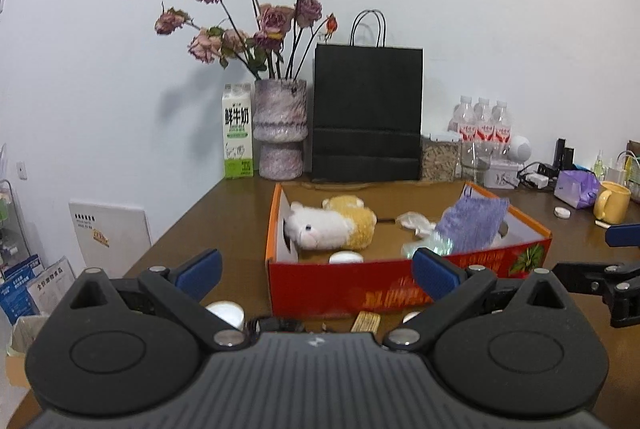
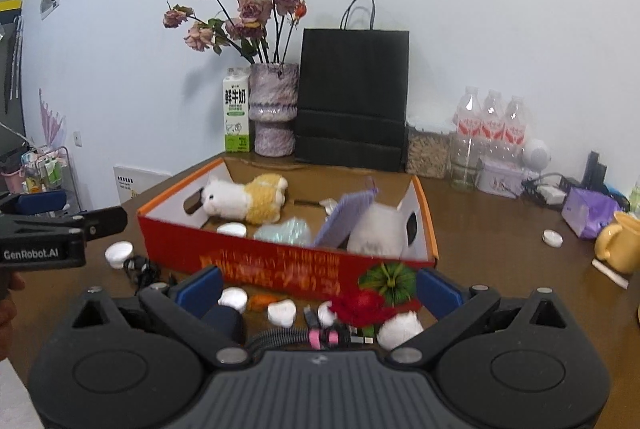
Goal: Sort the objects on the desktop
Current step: 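Withdraw both tools from the box back over the table, then reach the left tool to another white cap while the right tool reaches the crumpled tissue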
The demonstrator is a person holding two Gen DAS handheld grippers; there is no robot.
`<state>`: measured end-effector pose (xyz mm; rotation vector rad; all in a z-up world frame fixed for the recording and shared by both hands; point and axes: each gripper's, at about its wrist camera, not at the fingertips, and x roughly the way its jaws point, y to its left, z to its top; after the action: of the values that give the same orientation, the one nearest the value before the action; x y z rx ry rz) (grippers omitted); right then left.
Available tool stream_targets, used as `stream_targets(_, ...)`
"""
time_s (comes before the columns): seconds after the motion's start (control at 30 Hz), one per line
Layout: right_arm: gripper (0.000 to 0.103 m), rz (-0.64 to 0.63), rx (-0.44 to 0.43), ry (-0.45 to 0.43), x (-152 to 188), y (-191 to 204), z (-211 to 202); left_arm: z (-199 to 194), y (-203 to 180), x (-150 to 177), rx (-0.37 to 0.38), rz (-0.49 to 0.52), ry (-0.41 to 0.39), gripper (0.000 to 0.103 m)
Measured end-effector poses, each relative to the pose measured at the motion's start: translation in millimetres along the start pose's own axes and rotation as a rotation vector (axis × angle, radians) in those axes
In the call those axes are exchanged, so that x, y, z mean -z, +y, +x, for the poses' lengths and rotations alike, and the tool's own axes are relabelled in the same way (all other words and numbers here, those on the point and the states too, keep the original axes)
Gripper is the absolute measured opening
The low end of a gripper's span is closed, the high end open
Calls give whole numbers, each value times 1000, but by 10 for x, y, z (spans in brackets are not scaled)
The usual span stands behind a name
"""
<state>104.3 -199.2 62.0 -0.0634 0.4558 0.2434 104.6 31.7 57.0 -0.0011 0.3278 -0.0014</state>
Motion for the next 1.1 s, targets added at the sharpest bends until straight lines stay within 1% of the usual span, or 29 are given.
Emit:
stream_targets(0.17,103,49,15,13,233,-55,-50,-43,56,165,-7,-10,27,103)
stream_targets(0.43,103,85,22,89,630,-83,-29,-205,208,482,-22,-27,76,103)
stream_targets(0.57,103,94,23,130,782,-72,26,-209,251,585,-28,-24,111,103)
stream_targets(0.83,103,98,43,118,771,-103,57,-139,287,580,-49,-20,115,103)
stream_targets(1.0,103,113,65,121,775,-225,102,-63,348,549,-69,-20,113,103)
stream_targets(1.1,103,119,85,113,761,-331,143,11,396,517,-93,-24,113,103)
